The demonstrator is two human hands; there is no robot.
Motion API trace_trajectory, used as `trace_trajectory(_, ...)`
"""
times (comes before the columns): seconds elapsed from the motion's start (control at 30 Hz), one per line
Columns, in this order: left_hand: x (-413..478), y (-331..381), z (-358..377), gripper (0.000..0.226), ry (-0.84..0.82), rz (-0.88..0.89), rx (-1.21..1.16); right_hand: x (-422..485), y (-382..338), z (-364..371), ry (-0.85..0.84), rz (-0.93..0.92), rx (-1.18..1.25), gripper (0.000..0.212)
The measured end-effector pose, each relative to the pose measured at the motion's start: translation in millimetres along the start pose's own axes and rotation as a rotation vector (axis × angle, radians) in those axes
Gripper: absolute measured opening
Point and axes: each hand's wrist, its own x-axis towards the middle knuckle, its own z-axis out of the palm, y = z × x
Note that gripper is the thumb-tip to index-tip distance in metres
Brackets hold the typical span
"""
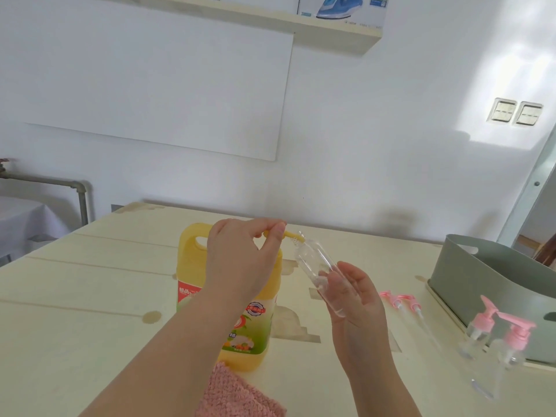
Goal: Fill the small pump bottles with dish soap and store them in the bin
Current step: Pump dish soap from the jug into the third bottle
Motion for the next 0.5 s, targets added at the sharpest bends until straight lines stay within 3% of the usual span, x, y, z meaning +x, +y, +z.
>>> trace_trajectory(0.07, -2, 0, 2, 0.022, 0.011, 0.037, 0.027, 1, 3, 1, 0.038, -0.002, -0.005, 0.086)
trace_trajectory(0.13, -3, -1, 4, 0.022, 0.018, 0.057, 0.044, 3, 4, 1, 0.074, -0.017, -0.008, 0.097)
trace_trajectory(0.23, -3, -1, 4, 0.03, 0.005, 0.062, 0.061, 5, 4, 4, 0.086, -0.033, 0.007, 0.096)
trace_trajectory(0.4, -5, 2, 1, 0.023, -0.045, 0.022, 0.068, 1, -2, 9, 0.119, -0.04, 0.059, 0.096)
trace_trajectory(0.5, -1, 9, -4, 0.024, -0.09, -0.03, 0.041, -5, -7, 11, 0.152, -0.025, -0.086, 0.075)
